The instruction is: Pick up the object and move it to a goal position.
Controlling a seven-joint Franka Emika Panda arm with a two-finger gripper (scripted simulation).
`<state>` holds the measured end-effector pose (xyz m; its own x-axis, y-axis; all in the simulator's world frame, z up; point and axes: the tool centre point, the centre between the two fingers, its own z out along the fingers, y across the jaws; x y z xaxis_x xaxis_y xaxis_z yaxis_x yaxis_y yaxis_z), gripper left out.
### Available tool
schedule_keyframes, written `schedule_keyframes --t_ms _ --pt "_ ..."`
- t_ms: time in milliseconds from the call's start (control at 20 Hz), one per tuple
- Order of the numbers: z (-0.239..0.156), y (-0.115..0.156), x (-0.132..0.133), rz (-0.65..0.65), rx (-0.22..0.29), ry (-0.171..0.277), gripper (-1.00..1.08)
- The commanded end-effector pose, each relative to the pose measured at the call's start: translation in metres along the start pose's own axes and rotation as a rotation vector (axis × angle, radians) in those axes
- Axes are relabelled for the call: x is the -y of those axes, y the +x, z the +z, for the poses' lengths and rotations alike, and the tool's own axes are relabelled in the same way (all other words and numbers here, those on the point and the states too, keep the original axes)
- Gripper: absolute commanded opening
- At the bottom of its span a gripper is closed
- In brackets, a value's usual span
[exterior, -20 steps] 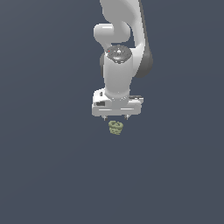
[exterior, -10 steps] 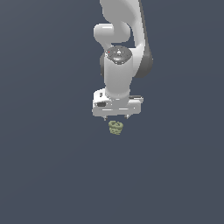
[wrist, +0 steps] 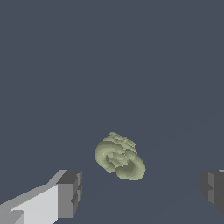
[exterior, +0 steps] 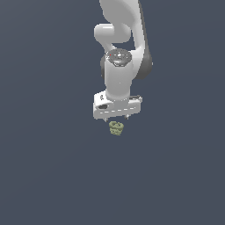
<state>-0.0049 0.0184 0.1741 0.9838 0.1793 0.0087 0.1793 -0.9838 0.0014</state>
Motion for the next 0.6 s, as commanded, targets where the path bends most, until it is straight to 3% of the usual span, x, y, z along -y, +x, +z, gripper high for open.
schedule_keyframes --t_ms 0,550 --pt "0.003 -0.001 0.0 -0.047 0.001 -0.001 1.0" --pt "0.022 -0.008 0.0 -0.337 0.007 -0.004 1.0"
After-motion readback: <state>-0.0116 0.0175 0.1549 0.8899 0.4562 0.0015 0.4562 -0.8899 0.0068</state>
